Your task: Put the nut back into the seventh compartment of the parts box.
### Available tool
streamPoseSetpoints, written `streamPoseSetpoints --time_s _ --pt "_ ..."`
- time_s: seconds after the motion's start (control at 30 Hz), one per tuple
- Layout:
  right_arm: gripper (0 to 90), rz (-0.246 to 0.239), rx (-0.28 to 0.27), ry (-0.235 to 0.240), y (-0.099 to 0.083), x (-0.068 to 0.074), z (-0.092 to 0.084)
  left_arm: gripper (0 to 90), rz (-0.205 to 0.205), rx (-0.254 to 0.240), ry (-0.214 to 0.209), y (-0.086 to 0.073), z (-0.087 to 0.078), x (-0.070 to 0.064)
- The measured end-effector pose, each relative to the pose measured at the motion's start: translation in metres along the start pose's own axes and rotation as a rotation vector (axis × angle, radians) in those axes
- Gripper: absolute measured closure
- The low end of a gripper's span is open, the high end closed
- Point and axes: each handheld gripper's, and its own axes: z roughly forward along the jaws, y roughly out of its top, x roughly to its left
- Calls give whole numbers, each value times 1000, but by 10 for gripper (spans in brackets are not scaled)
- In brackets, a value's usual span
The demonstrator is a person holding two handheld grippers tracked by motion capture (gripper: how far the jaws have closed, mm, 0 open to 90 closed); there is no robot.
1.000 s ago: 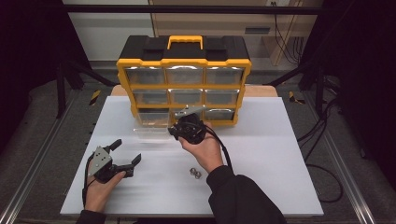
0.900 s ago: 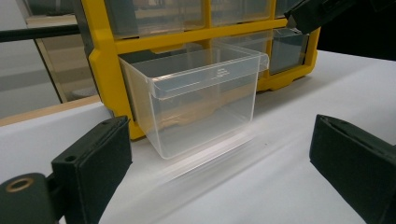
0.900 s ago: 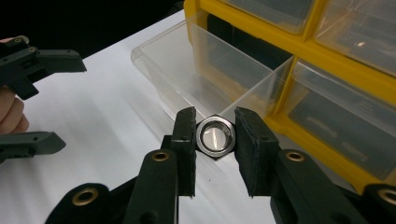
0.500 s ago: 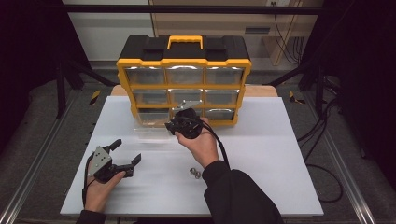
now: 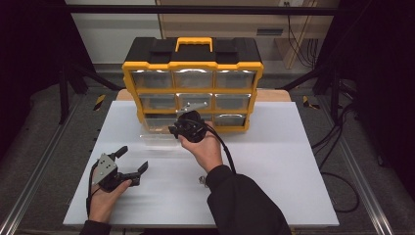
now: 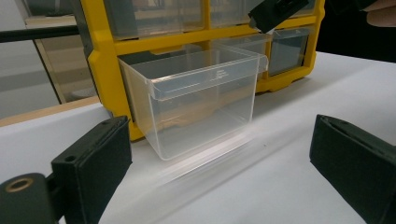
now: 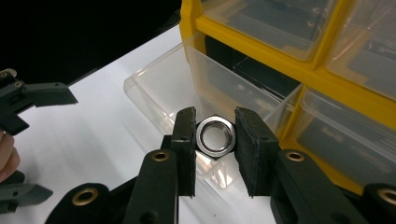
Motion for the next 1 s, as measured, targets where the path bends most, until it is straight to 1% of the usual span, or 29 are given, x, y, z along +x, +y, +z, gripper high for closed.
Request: streamPoseSetpoints --time_s 0.03,0.07,0.1,0.17,0.37,0.4,0.47,0.5,0.57,0.63,0.77,0.8,0.83,0.87,0.93,1.0 --pt "697 -4 -1 -2 1 0 2 53 0 0 0 0 0 0" --pt "697 4 -2 4 2 0 3 53 0 0 0 0 0 0" --pt "697 -10 -3 -1 2 0 5 53 1 0 -1 0 0 0" --pt "697 5 -3 3 4 1 8 53 1 1 -1 0 0 0" --pt "696 7 4 -4 4 1 17 53 1 2 -1 0 0 0" --pt "686 19 -1 -6 4 1 18 53 0 2 -2 0 0 -1" --pt "574 13 -7 -20 4 0 18 53 2 2 -2 0 0 -1" --pt "574 19 -11 -24 5 0 17 53 1 1 -2 0 0 0" --pt "544 -4 -16 -30 5 0 13 53 1 0 -1 0 0 0" --pt "518 0 -19 -35 6 1 7 53 0 -1 0 0 0 0" --pt "459 -34 -24 -56 5 2 -8 53 2 1 -1 0 0 0" --pt "440 -32 -16 -67 5 2 -12 53 2 1 -1 0 0 0" --pt "428 -49 -18 -72 4 2 -16 52 2 1 -1 0 0 -1" --pt "410 -53 -14 -77 3 3 -19 52 4 1 -1 0 0 -1" --pt "369 -68 -9 -103 -1 4 -26 52 4 2 0 0 0 -1" --pt "341 -84 -2 -107 -5 3 -33 52 5 2 1 0 0 -1"
